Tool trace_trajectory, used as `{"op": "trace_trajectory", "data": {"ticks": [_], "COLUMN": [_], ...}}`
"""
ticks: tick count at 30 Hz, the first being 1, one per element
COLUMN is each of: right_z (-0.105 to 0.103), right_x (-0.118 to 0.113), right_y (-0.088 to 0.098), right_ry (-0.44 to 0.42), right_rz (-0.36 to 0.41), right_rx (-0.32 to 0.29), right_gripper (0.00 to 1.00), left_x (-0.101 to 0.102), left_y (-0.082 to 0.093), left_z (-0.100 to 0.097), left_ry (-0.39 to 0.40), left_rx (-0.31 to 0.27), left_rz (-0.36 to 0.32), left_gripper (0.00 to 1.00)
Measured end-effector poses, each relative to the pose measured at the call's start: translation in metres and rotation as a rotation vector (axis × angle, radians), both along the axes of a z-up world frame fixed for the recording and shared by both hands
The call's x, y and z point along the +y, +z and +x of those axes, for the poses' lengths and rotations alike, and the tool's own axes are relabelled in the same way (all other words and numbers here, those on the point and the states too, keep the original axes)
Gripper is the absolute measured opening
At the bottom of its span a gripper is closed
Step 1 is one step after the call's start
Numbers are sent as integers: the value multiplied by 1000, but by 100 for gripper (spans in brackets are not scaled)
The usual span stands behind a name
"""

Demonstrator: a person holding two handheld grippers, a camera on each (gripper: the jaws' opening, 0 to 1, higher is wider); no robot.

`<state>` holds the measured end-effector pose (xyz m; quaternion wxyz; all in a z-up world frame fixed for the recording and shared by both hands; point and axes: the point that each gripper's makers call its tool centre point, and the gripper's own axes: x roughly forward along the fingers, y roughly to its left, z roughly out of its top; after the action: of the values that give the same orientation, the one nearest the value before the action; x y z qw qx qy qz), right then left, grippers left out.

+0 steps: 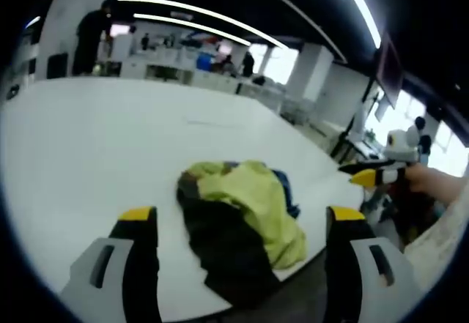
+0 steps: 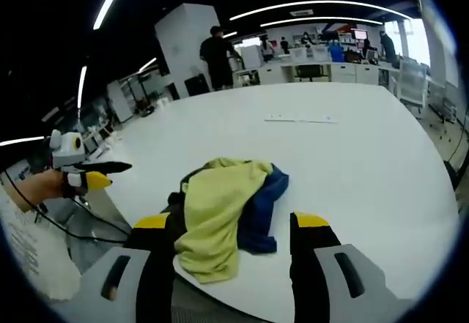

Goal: Fold the garment on the visible template until the final outline fits inside the template.

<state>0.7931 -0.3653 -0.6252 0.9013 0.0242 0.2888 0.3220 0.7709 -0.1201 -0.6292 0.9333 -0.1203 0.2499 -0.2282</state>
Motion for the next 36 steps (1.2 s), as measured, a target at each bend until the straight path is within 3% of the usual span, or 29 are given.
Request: {"op": "trace_trajectory", "data": {"ticks": [18, 36], "right_z": [26, 57], "right_x": [-3, 9], "right_y": [3, 7], "right_ry": [7, 43], "right_rz": [-27, -37], "right_rx": [-11, -35], "right_gripper": [64, 64], "left_x": [8, 6], "left_y": [-7, -15], "left_z": [30, 48], "left_ry": [-6, -28], "left_rx": [14, 29], "left_rz": [-5, -3], "left_gripper": [90, 90]}}
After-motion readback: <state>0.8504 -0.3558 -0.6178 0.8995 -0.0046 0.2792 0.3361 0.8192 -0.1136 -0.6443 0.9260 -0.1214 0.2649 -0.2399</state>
